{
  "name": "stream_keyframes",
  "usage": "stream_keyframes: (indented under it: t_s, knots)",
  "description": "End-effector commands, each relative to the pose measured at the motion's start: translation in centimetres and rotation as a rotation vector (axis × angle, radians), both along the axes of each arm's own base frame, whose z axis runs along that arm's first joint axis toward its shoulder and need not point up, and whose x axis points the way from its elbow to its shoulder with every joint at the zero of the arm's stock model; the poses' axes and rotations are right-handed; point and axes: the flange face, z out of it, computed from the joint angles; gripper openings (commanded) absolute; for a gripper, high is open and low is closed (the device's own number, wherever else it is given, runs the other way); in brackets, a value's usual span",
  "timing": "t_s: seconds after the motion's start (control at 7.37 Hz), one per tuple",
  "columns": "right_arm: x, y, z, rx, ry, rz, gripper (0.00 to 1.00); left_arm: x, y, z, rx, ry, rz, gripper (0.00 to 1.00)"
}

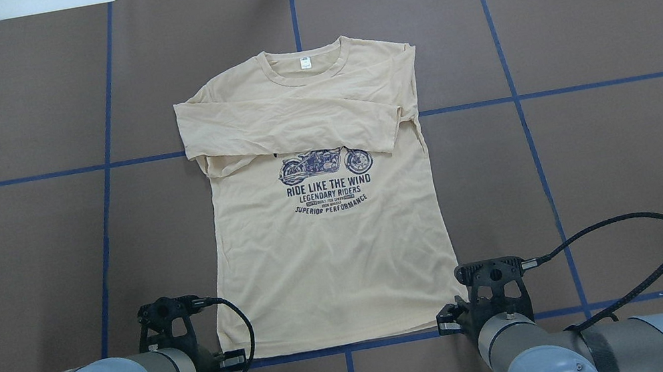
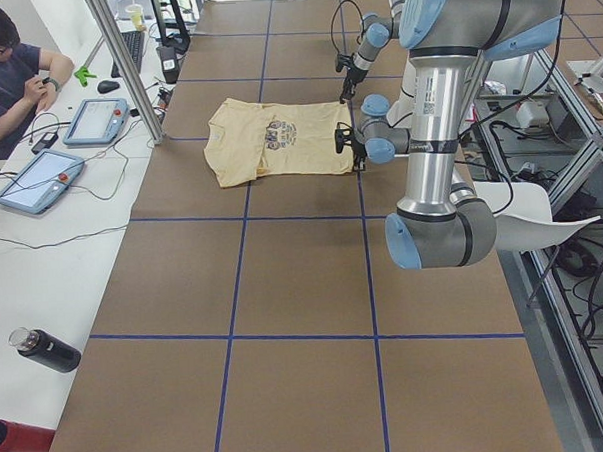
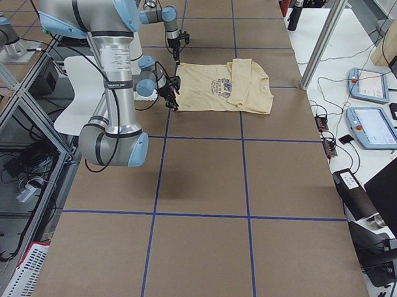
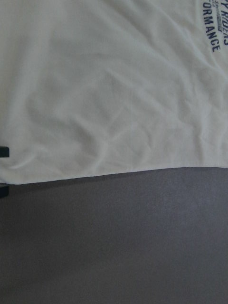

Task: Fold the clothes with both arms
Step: 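Grasp the hem corners with the left and right grippers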

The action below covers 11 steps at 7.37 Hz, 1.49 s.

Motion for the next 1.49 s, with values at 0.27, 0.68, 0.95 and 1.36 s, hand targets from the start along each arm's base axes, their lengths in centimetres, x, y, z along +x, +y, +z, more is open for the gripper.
stream_keyframes:
  t_s: [0.27,0.68,0.95,1.36]
  knots:
    - [-0.2,0.2,-0.3,-0.004,-0.002,0.001,0.10,0.0,0.0,-0.2,0.001,0.004,-0.001,0.00]
    - [-0.4,0.6,-0.7,-0.005,-0.010,-0.008,0.00,-0.3,0.0,-0.6,0.003,0.013,-0.001,0.00]
    - [3.4,-0.7,-4.5,-0.012,-0.097,0.001,0.00,-3.8,0.0,-4.3,0.020,0.083,0.001,0.00]
    - [12.8,1.7,-11.4,-0.123,-0.162,-0.134,0.00,-13.8,2.9,-13.8,-0.025,0.171,0.100,0.00]
